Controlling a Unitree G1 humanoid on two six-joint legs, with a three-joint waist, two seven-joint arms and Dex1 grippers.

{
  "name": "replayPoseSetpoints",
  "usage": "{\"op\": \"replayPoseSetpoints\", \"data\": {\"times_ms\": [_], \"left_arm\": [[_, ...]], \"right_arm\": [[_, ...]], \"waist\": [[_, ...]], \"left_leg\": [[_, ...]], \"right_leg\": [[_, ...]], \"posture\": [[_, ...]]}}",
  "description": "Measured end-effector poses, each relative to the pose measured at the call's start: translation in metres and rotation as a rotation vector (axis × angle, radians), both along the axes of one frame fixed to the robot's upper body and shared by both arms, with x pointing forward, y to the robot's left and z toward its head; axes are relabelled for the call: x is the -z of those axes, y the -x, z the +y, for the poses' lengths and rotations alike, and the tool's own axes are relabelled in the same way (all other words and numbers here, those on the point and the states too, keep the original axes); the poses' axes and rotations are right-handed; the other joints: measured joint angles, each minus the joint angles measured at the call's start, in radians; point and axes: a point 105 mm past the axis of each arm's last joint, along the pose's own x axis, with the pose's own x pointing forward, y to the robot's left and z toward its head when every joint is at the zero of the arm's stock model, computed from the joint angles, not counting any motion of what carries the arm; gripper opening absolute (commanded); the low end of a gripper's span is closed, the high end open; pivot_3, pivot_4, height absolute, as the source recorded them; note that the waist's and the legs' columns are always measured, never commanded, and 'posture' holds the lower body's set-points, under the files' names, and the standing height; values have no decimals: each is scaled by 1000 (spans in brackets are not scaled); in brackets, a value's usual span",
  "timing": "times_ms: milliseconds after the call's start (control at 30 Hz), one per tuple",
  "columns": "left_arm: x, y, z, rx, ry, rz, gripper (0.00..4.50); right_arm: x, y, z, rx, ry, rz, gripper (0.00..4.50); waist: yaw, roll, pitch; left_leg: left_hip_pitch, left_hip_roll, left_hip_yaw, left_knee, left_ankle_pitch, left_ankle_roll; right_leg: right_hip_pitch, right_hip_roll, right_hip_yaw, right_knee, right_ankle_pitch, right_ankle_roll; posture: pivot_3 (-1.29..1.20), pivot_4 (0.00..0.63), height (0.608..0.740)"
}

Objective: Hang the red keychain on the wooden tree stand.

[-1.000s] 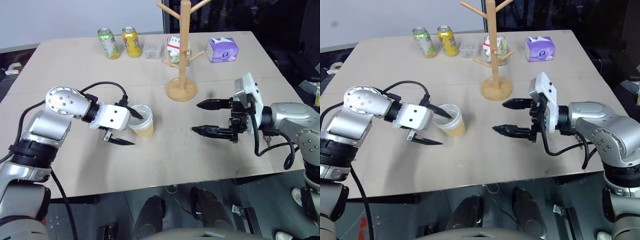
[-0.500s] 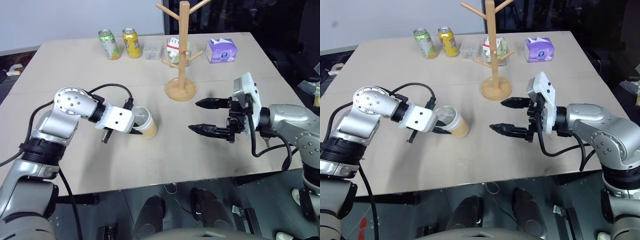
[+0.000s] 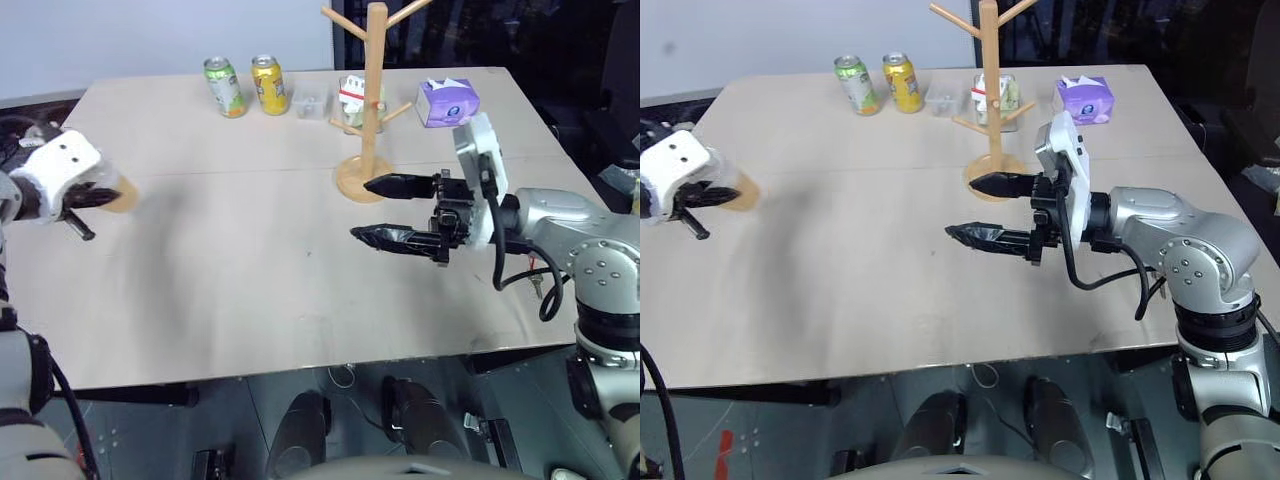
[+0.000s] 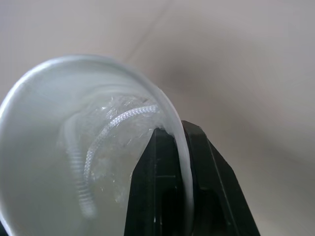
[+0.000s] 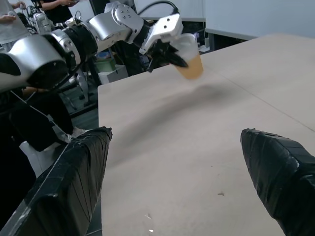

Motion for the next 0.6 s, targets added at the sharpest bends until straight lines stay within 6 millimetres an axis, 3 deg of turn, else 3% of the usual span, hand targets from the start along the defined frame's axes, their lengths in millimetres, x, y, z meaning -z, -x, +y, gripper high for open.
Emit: {"op": "replayPoseSetpoints", "data": {"times_ms": [133, 333, 600], "left_arm": [[5, -8, 13, -136, 29, -72, 62], [19, -19, 5, -186, 153, -93, 62], [22, -25, 2, -254, 283, -130, 62]], "right_arm": [[2, -1, 2, -4, 2, 6, 4500], [2, -3, 1, 21, 5, 7, 4500], [2, -5, 0, 50, 11, 7, 4500]], "waist": [[2, 0, 0], [-4, -1, 0], [-12, -1, 0]], "left_leg": [[0, 0, 0, 0, 0, 0], [0, 0, 0, 0, 0, 0], [1, 0, 0, 0, 0, 0]], "right_leg": [[0, 0, 0, 1, 1, 2], [0, 0, 0, 1, 1, 2], [0, 0, 0, 1, 1, 2]], "posture": [[0, 150, 740], [0, 150, 740], [0, 150, 740]]}}
